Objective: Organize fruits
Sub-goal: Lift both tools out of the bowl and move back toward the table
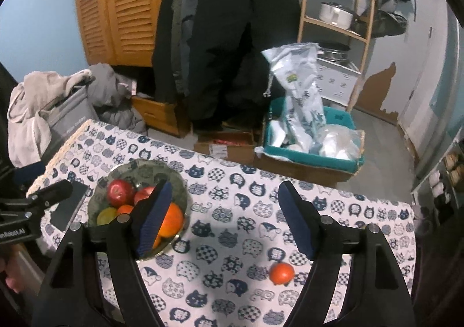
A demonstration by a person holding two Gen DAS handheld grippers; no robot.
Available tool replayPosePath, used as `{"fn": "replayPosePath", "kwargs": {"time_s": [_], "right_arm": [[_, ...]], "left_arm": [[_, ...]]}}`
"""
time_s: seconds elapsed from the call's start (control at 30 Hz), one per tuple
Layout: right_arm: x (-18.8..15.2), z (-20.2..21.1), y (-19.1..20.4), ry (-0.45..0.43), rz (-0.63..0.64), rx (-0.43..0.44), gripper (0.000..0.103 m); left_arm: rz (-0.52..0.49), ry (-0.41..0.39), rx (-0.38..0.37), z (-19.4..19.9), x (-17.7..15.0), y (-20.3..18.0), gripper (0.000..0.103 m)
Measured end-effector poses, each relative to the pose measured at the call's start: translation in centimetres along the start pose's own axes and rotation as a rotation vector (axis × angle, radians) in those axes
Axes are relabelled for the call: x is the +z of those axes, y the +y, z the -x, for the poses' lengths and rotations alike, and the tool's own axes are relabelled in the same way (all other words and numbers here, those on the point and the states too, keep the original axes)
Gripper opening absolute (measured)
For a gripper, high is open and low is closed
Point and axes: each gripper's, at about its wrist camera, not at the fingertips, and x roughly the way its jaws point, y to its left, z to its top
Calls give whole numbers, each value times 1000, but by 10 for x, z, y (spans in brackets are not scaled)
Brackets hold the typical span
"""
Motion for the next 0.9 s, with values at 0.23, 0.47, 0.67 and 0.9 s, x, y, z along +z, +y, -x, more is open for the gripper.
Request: {"fn": "replayPosePath", "kwargs": {"time_s": [0.23,0.47,0.67,0.9], "right_arm": [[-7,20,-24,-27,-33,-31,80],[-18,25,-47,-27,-55,-79,81],[-27,30,-73,-21,-76,-134,81],[-38,42,-108,-24,-130,-175,81]], "left_arm": [[-42,-32,-29,12,4,-27,89],[-83,-23,-54,9,4,-51,89],[-100,-5,-80,4,3,-74,89],[-126,25,-101,-6,1,-101,89]]}}
